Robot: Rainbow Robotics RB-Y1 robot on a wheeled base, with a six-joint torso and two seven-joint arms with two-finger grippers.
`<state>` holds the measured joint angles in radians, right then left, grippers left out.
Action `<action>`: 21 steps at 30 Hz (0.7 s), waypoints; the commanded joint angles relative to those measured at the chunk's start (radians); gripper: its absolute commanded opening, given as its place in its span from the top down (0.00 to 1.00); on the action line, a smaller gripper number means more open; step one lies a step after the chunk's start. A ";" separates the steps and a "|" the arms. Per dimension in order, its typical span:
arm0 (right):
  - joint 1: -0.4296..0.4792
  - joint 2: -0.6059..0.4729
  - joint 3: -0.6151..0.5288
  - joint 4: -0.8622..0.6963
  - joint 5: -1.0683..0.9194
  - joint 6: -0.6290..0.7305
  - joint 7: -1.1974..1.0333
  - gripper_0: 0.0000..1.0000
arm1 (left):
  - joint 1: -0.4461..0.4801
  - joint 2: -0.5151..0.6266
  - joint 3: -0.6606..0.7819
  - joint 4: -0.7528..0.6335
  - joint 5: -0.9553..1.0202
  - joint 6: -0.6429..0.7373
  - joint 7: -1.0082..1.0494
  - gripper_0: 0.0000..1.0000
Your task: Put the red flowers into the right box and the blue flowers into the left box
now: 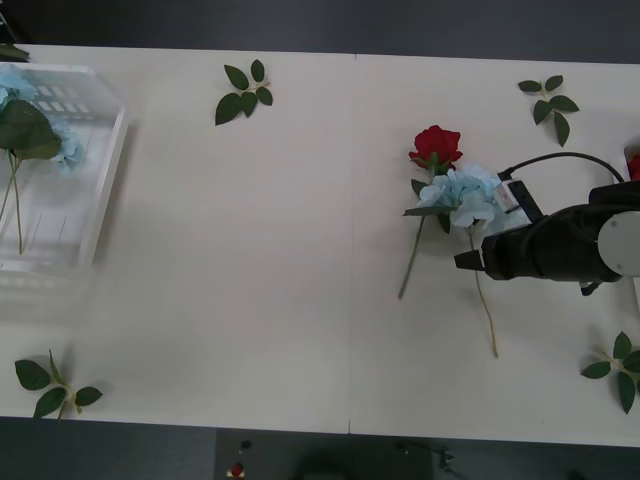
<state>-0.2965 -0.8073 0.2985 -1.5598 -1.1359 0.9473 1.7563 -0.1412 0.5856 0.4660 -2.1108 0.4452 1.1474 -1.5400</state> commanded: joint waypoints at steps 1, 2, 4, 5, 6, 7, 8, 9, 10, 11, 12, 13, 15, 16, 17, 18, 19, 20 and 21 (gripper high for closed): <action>-0.032 0.023 -0.015 -0.008 0.067 0.021 -0.132 0.00 | 0.045 0.080 0.014 0.071 0.018 -0.025 -0.031 0.99; -0.033 0.031 -0.015 -0.008 0.079 0.022 -0.147 0.00 | 0.052 0.085 0.017 0.088 0.018 -0.041 -0.034 0.99; -0.033 0.045 -0.015 -0.008 0.107 0.022 -0.176 0.00 | 0.055 0.089 0.022 0.129 0.018 -0.069 -0.041 0.85; -0.035 0.050 -0.015 -0.008 0.114 0.022 -0.184 0.00 | 0.055 0.089 0.023 0.138 0.018 -0.075 -0.043 0.67; -0.036 0.057 -0.015 -0.008 0.133 0.022 -0.199 0.00 | 0.055 0.089 0.025 0.157 0.021 -0.094 -0.048 0.42; -0.038 0.065 -0.015 -0.008 0.143 0.022 -0.207 0.00 | 0.055 0.089 0.025 0.167 0.024 -0.104 -0.051 0.32; -0.039 0.074 -0.015 -0.008 0.162 0.022 -0.216 0.00 | 0.055 0.089 0.022 0.176 0.027 -0.110 -0.054 0.20; -0.043 0.080 -0.015 -0.006 0.176 0.022 -0.218 0.00 | 0.054 0.088 0.020 0.178 0.029 -0.110 -0.057 0.13; -0.046 0.089 -0.015 -0.006 0.191 0.021 -0.221 0.00 | 0.054 0.089 0.017 0.178 0.033 -0.110 -0.060 0.09; -0.046 0.094 -0.015 -0.006 0.199 0.022 -0.222 0.00 | 0.054 0.089 0.014 0.178 0.035 -0.110 -0.061 0.08; -0.050 0.102 -0.015 -0.006 0.215 0.021 -0.225 0.00 | 0.054 0.089 0.008 0.178 0.038 -0.110 -0.064 0.06; -0.050 0.108 -0.015 -0.006 0.228 0.021 -0.228 0.00 | 0.054 0.088 0.003 0.176 0.047 -0.110 -0.066 0.06; -0.053 0.119 -0.015 -0.005 0.255 0.021 -0.235 0.00 | 0.052 0.089 -0.009 0.175 0.099 -0.110 -0.075 0.05; -0.055 0.122 -0.015 -0.002 0.262 0.021 -0.235 0.00 | 0.051 0.089 -0.018 0.172 0.125 -0.110 -0.098 0.05; -0.056 0.126 -0.015 0.004 0.265 0.022 -0.236 0.00 | 0.046 0.089 -0.032 0.166 0.161 -0.109 -0.135 0.05; -0.059 0.131 -0.015 0.010 0.266 0.022 -0.236 0.00 | 0.038 0.089 -0.050 0.158 0.196 -0.106 -0.170 0.04; -0.061 0.132 -0.015 0.014 0.268 0.021 -0.236 0.00 | 0.032 0.089 -0.067 0.152 0.224 -0.098 -0.195 0.05; -0.061 0.135 -0.015 0.017 0.271 0.021 -0.238 0.00 | 0.025 0.089 -0.078 0.147 0.240 -0.089 -0.209 0.05; -0.064 0.137 -0.015 0.021 0.275 0.022 -0.238 0.00 | 0.006 0.089 -0.102 0.140 0.273 -0.071 -0.241 0.05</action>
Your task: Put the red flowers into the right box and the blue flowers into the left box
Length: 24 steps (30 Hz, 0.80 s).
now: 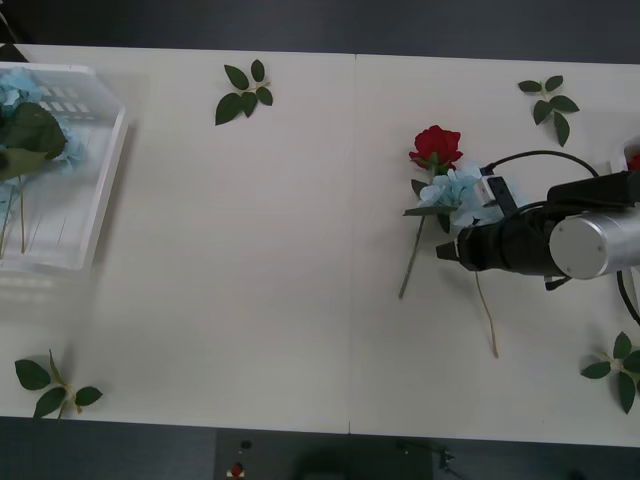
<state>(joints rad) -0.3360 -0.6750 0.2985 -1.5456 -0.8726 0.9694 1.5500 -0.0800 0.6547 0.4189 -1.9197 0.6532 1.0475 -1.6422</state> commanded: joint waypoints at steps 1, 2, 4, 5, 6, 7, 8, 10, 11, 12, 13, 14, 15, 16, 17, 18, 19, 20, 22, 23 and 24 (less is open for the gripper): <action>-0.026 0.006 -0.015 0.010 0.015 0.000 -0.033 0.00 | -0.073 0.019 -0.080 -0.056 0.088 0.046 -0.146 0.05; -0.028 0.008 -0.015 0.016 0.020 0.000 -0.034 0.00 | -0.100 0.019 -0.111 -0.056 0.106 0.058 -0.145 0.05; -0.028 0.008 -0.013 0.024 0.024 0.000 -0.036 0.00 | -0.132 0.019 -0.150 -0.056 0.111 0.075 -0.145 0.05; -0.029 0.008 -0.013 0.030 0.029 0.000 -0.037 0.00 | -0.162 0.019 -0.195 -0.053 0.111 0.080 -0.142 0.05; -0.031 0.009 -0.013 0.032 0.030 0.000 -0.037 0.00 | -0.172 0.017 -0.212 -0.050 0.112 0.081 -0.142 0.05; -0.031 0.009 -0.013 0.035 0.032 0.000 -0.037 0.00 | -0.188 0.016 -0.236 -0.048 0.111 0.081 -0.140 0.05; -0.031 0.009 -0.013 0.036 0.035 0.000 -0.037 0.01 | -0.212 0.009 -0.267 -0.042 0.108 0.081 -0.140 0.05; -0.032 0.011 -0.012 0.036 0.038 0.000 -0.041 0.12 | -0.242 -0.006 -0.308 -0.028 0.103 0.081 -0.140 0.05; -0.031 0.012 -0.012 0.038 0.040 0.000 -0.041 0.42 | -0.271 -0.023 -0.342 -0.007 0.100 0.080 -0.142 0.04; -0.031 0.012 -0.012 0.038 0.040 0.000 -0.041 0.53 | -0.282 -0.032 -0.356 0.002 0.100 0.081 -0.142 0.05; -0.031 0.012 -0.012 0.038 0.040 0.000 -0.041 0.78 | -0.304 -0.052 -0.381 0.024 0.098 0.080 -0.142 0.04; -0.032 0.014 -0.013 0.038 0.040 0.000 -0.042 0.93 | -0.320 -0.064 -0.397 0.042 0.098 0.077 -0.142 0.05; -0.032 0.015 -0.013 0.038 0.040 0.000 -0.042 1.00 | -0.337 -0.081 -0.419 0.065 0.095 0.072 -0.143 0.05; -0.032 0.015 -0.012 0.038 0.040 0.000 -0.042 1.00 | -0.342 -0.087 -0.423 0.071 0.095 0.068 -0.143 0.05; -0.032 0.015 -0.012 0.039 0.040 0.000 -0.044 1.00 | -0.357 -0.106 -0.445 0.100 0.095 0.055 -0.145 0.05; -0.032 0.017 -0.012 0.038 0.040 0.000 -0.042 1.00 | -0.370 -0.124 -0.470 0.131 0.094 0.032 -0.146 0.05; -0.032 0.017 -0.012 0.038 0.040 0.000 -0.042 1.00 | -0.374 -0.129 -0.477 0.142 0.095 0.022 -0.148 0.05; -0.032 0.017 -0.012 0.038 0.040 0.000 -0.042 1.00 | -0.379 -0.139 -0.493 0.166 0.095 -0.003 -0.148 0.05; -0.032 0.017 -0.012 0.038 0.040 0.000 -0.042 1.00 | -0.383 -0.147 -0.519 0.199 0.101 -0.046 -0.149 0.05; -0.031 0.017 -0.012 0.039 0.040 0.000 -0.042 1.00 | -0.383 -0.149 -0.528 0.209 0.111 -0.058 -0.153 0.05; -0.032 0.017 -0.012 0.038 0.040 0.000 -0.042 1.00 | -0.383 -0.152 -0.537 0.220 0.120 -0.072 -0.153 0.05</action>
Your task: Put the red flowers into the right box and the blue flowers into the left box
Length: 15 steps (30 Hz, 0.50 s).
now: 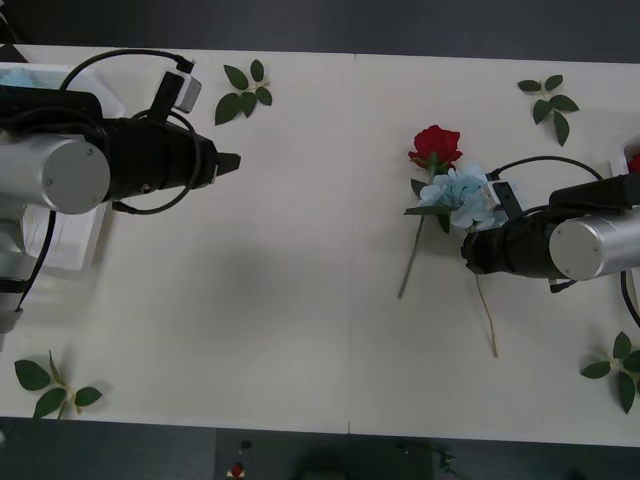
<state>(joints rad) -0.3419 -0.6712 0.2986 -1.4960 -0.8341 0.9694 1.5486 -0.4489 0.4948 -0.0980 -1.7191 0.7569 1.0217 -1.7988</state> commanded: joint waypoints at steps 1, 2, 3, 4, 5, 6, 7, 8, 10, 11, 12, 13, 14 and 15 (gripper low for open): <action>-0.026 0.013 -0.012 -0.012 0.001 0.000 -0.041 1.00 | -0.014 0.004 -0.037 0.029 0.035 -0.058 -0.001 0.05; -0.025 0.013 -0.012 -0.012 0.001 0.000 -0.041 1.00 | -0.014 0.001 -0.048 0.036 0.050 -0.069 -0.004 0.05; -0.025 0.013 -0.012 -0.012 0.001 0.000 -0.041 1.00 | -0.014 -0.002 -0.052 0.039 0.064 -0.074 -0.013 0.05; -0.025 0.013 -0.012 -0.012 0.001 0.000 -0.041 1.00 | -0.014 -0.005 -0.062 0.044 0.078 -0.078 -0.028 0.05; -0.026 0.013 -0.012 -0.012 -0.002 0.002 -0.041 1.00 | -0.014 -0.010 -0.071 0.052 0.101 -0.078 -0.056 0.05; -0.025 0.013 -0.013 -0.010 -0.003 0.000 -0.041 1.00 | -0.014 -0.013 -0.074 0.055 0.110 -0.078 -0.071 0.05; -0.026 0.013 -0.013 -0.012 -0.022 0.000 -0.041 1.00 | -0.013 -0.022 -0.078 0.072 0.142 -0.080 -0.117 0.05; -0.025 0.013 -0.016 -0.012 -0.034 0.000 -0.041 1.00 | -0.013 -0.028 -0.078 0.079 0.159 -0.078 -0.139 0.04; -0.023 0.012 -0.038 -0.012 -0.091 0.000 -0.033 1.00 | -0.010 -0.038 -0.078 0.115 0.216 -0.080 -0.220 0.00; -0.022 0.005 -0.055 -0.012 -0.135 0.000 -0.028 1.00 | -0.010 -0.042 -0.078 0.134 0.246 -0.078 -0.270 0.00; -0.022 -0.005 -0.067 -0.013 -0.181 0.005 -0.025 1.00 | -0.010 -0.047 -0.080 0.150 0.265 -0.080 -0.310 0.00; -0.022 -0.024 -0.084 -0.020 -0.247 0.014 -0.016 1.00 | -0.010 -0.053 -0.078 0.167 0.285 -0.078 -0.356 0.00; -0.022 -0.033 -0.091 -0.023 -0.283 0.020 -0.005 1.00 | -0.010 -0.056 -0.080 0.176 0.291 -0.078 -0.381 0.00; -0.022 -0.062 -0.111 -0.029 -0.379 0.035 0.042 1.00 | -0.011 -0.067 -0.080 0.194 0.309 -0.078 -0.435 0.00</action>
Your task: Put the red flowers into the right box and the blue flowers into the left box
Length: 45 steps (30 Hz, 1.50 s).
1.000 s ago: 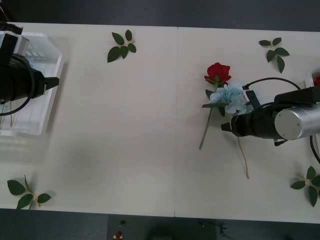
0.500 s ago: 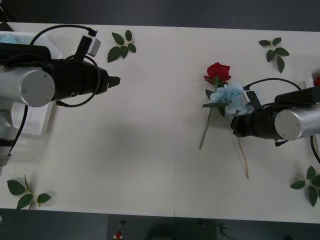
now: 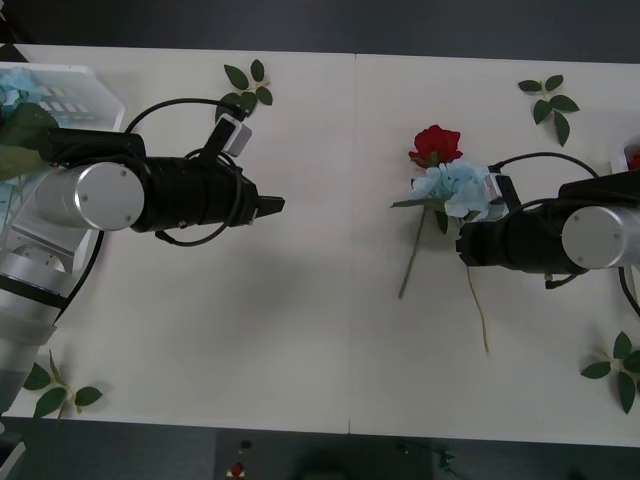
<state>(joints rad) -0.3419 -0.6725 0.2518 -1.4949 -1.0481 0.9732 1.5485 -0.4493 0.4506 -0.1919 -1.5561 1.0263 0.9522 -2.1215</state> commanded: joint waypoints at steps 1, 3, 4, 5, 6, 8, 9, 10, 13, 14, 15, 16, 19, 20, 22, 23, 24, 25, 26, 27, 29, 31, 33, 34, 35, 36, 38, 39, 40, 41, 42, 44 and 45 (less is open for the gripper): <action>-0.020 -0.073 -0.074 -0.031 -0.205 0.041 0.065 1.00 | -0.011 -0.027 0.012 0.039 0.046 -0.009 -0.130 0.00; -0.012 -0.107 -0.114 -0.039 -0.355 0.073 0.168 1.00 | -0.015 -0.046 0.002 0.059 0.058 -0.010 -0.183 0.00; -0.005 -0.121 -0.138 -0.041 -0.441 0.091 0.242 1.00 | -0.019 -0.053 -0.004 0.065 0.057 -0.009 -0.201 0.00; 0.003 -0.127 -0.158 -0.041 -0.503 0.108 0.300 1.00 | -0.019 -0.058 -0.009 0.070 0.057 -0.010 -0.210 0.00; 0.011 -0.130 -0.178 -0.041 -0.560 0.130 0.360 1.00 | -0.019 -0.061 -0.009 0.071 0.057 -0.010 -0.210 0.00; 0.024 -0.130 -0.221 -0.044 -0.673 0.177 0.506 1.00 | -0.019 -0.066 -0.009 0.070 0.061 -0.009 -0.219 0.00; 0.031 -0.130 -0.232 -0.048 -0.718 0.194 0.570 1.00 | -0.017 -0.066 -0.007 0.070 0.077 -0.010 -0.232 0.00; 0.037 -0.130 -0.244 -0.061 -0.768 0.208 0.648 1.00 | -0.015 -0.066 0.002 0.070 0.104 -0.009 -0.267 0.00; 0.061 -0.130 -0.255 -0.105 -0.859 0.213 0.811 1.00 | 0.000 -0.066 0.039 0.070 0.192 0.023 -0.341 0.00; 0.073 -0.130 -0.256 -0.128 -0.886 0.213 0.857 1.00 | 0.004 -0.066 0.065 0.071 0.230 0.059 -0.368 0.00; 0.084 -0.128 -0.256 -0.151 -0.909 0.211 0.887 1.00 | 0.008 -0.066 0.097 0.071 0.268 0.106 -0.394 0.00; 0.095 -0.127 -0.255 -0.173 -0.923 0.210 0.914 1.00 | 0.011 -0.067 0.127 0.071 0.299 0.149 -0.413 0.00; 0.133 -0.110 -0.256 -0.249 -0.951 0.185 0.983 1.00 | 0.017 -0.073 0.224 0.071 0.376 0.295 -0.468 0.00; 0.143 -0.105 -0.256 -0.263 -0.955 0.180 0.990 1.00 | 0.017 -0.075 0.244 0.071 0.388 0.321 -0.479 0.00; 0.169 -0.091 -0.256 -0.311 -0.964 0.162 1.007 1.00 | 0.018 -0.081 0.289 0.074 0.429 0.393 -0.508 0.00; 0.192 -0.078 -0.256 -0.354 -0.964 0.140 1.007 1.00 | 0.018 -0.082 0.316 0.083 0.474 0.444 -0.538 0.00; 0.202 -0.068 -0.255 -0.378 -0.964 0.127 1.007 1.00 | 0.018 -0.084 0.330 0.093 0.508 0.471 -0.557 0.00; 0.208 -0.062 -0.255 -0.392 -0.966 0.121 1.006 1.00 | 0.018 -0.084 0.335 0.100 0.528 0.482 -0.571 0.00; 0.216 -0.047 -0.255 -0.416 -0.964 0.110 1.003 1.00 | 0.018 -0.084 0.338 0.125 0.577 0.500 -0.584 0.00; 0.224 -0.029 -0.255 -0.429 -0.964 0.102 0.999 1.00 | 0.017 -0.086 0.336 0.149 0.620 0.508 -0.584 0.00; 0.224 -0.004 -0.255 -0.439 -0.964 0.098 0.998 1.00 | 0.015 -0.092 0.333 0.185 0.670 0.522 -0.584 0.00; 0.224 0.021 -0.255 -0.444 -0.964 0.090 0.998 1.00 | 0.012 -0.104 0.328 0.215 0.712 0.530 -0.584 0.00; 0.222 0.048 -0.255 -0.450 -0.964 0.079 0.998 1.00 | 0.008 -0.127 0.315 0.254 0.753 0.536 -0.584 0.00; 0.222 0.053 -0.255 -0.450 -0.964 0.078 0.998 1.00 | 0.006 -0.132 0.312 0.260 0.762 0.537 -0.584 0.00; 0.218 0.065 -0.255 -0.450 -0.964 0.073 0.995 1.00 | 0.003 -0.147 0.296 0.277 0.787 0.537 -0.584 0.00; 0.215 0.068 -0.255 -0.450 -0.964 0.071 0.992 1.00 | 0.004 -0.151 0.290 0.281 0.793 0.536 -0.584 0.00; 0.208 0.079 -0.255 -0.450 -0.964 0.067 0.984 1.00 | 0.003 -0.174 0.269 0.291 0.813 0.528 -0.584 0.00; 0.204 0.083 -0.255 -0.450 -0.964 0.067 0.980 1.00 | 0.003 -0.187 0.258 0.294 0.822 0.522 -0.584 0.00; 0.202 0.083 -0.253 -0.450 -0.963 0.067 0.976 1.00 | 0.003 -0.194 0.252 0.294 0.825 0.520 -0.584 0.00; 0.198 0.083 -0.252 -0.450 -0.963 0.064 0.972 1.00 | 0.003 -0.208 0.243 0.298 0.830 0.516 -0.584 0.00; 0.195 0.083 -0.247 -0.450 -0.963 0.056 0.966 1.00 | 0.003 -0.224 0.232 0.301 0.833 0.514 -0.584 0.00; 0.192 0.083 -0.240 -0.450 -0.963 0.048 0.960 1.00 | 0.003 -0.247 0.221 0.309 0.831 0.513 -0.584 0.00; 0.185 0.083 -0.229 -0.450 -0.963 0.041 0.953 1.00 | 0.003 -0.257 0.212 0.317 0.831 0.508 -0.584 0.00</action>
<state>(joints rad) -0.1256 -0.5873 0.0120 -1.9080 -2.0037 1.0283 2.5177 -0.4354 0.2210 0.0324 -1.2430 1.8452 1.4685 -2.7223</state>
